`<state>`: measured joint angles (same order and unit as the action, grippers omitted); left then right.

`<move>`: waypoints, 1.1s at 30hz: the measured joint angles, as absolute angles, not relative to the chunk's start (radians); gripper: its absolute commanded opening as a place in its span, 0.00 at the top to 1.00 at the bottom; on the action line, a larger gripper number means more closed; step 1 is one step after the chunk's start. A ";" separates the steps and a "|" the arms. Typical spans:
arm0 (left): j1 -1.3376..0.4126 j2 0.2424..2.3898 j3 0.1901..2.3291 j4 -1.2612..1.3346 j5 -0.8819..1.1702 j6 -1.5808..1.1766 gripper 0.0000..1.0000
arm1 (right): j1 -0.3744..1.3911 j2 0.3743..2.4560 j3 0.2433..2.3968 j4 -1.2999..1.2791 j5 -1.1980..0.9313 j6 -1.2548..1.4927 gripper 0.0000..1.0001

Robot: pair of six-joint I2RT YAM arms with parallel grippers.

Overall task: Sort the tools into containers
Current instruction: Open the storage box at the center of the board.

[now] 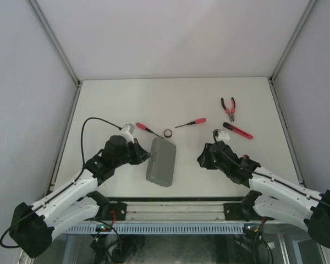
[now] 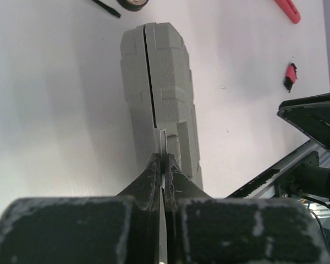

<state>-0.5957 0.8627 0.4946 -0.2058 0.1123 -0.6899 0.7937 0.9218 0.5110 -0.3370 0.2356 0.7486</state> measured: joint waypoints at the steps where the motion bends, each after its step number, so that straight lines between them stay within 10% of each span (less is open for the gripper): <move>1: -0.603 0.863 0.502 -0.206 0.112 -0.693 1.00 | 0.794 0.920 0.511 -0.340 0.236 0.750 0.66; 33: -0.729 0.879 0.559 -0.294 -0.128 -0.777 0.98 | 0.785 0.743 0.511 -0.487 0.300 0.768 0.66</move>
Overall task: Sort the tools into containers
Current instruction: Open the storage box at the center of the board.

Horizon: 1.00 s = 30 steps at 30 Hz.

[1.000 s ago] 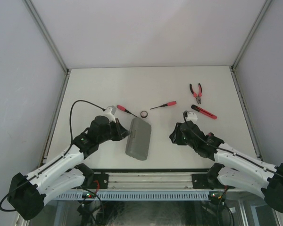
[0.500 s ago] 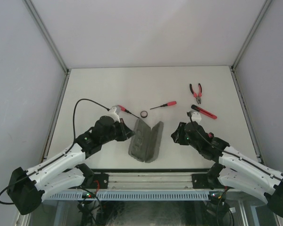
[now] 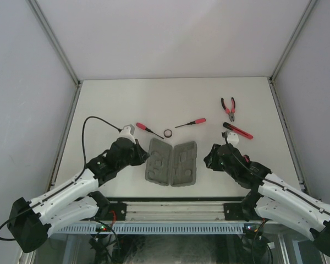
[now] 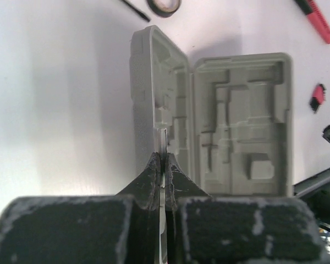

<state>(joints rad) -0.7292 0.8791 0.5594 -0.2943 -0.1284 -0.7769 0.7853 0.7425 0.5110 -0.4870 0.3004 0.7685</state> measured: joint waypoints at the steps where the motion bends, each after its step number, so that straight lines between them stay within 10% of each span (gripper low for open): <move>1: -0.729 0.879 0.550 -0.294 -0.135 -0.777 0.95 | 0.785 0.753 0.511 -0.486 0.292 0.768 0.66; 13: -0.729 0.850 0.463 -0.333 -0.190 -0.801 0.58 | 0.808 0.808 0.511 -0.419 0.234 0.766 0.66; 30: -0.778 0.860 0.635 -0.435 -0.253 -0.710 0.70 | 0.809 0.918 0.511 -0.308 0.075 0.738 0.76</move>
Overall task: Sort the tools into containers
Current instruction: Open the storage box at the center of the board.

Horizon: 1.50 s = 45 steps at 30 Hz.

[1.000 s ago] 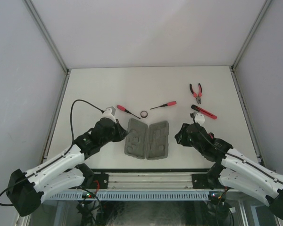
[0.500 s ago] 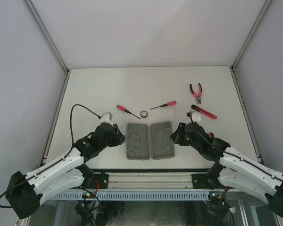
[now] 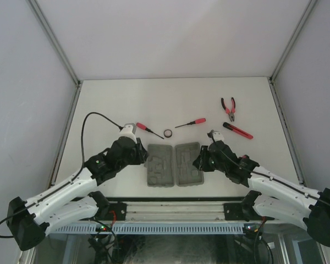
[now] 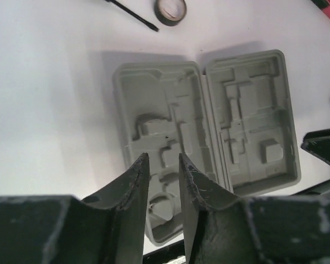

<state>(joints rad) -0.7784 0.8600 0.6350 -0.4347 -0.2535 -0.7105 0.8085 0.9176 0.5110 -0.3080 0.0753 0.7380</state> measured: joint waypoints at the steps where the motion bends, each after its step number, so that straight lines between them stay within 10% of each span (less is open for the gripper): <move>1: -0.786 0.869 0.638 -0.423 -0.246 -0.706 0.72 | 0.809 0.931 0.511 -0.308 0.070 0.738 0.77; 45: -0.818 1.216 0.464 -0.138 -0.154 -0.697 0.86 | 0.795 1.265 0.533 -0.220 0.085 0.751 0.81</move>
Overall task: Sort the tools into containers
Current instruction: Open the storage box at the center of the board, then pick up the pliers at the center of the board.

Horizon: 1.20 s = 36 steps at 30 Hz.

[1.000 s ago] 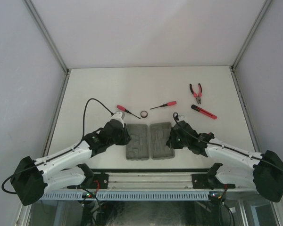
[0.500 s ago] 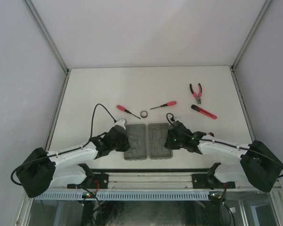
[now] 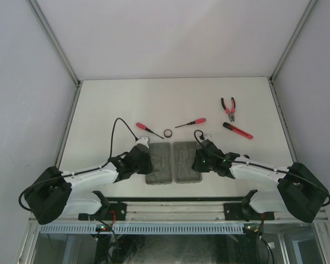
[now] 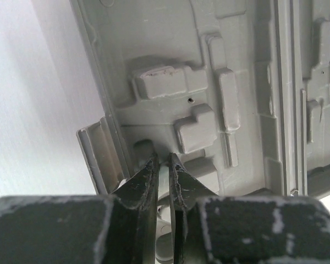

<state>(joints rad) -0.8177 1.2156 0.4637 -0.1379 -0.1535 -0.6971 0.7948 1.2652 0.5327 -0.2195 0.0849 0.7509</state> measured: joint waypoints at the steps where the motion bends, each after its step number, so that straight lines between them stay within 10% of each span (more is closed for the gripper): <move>1: -0.818 1.227 0.473 -0.138 -0.155 -0.696 0.86 | 0.787 1.266 0.533 -0.218 0.084 0.748 0.80; 36: -0.821 0.735 0.595 -0.377 -0.290 -0.635 0.57 | 0.711 0.732 0.532 -0.395 0.184 0.657 0.55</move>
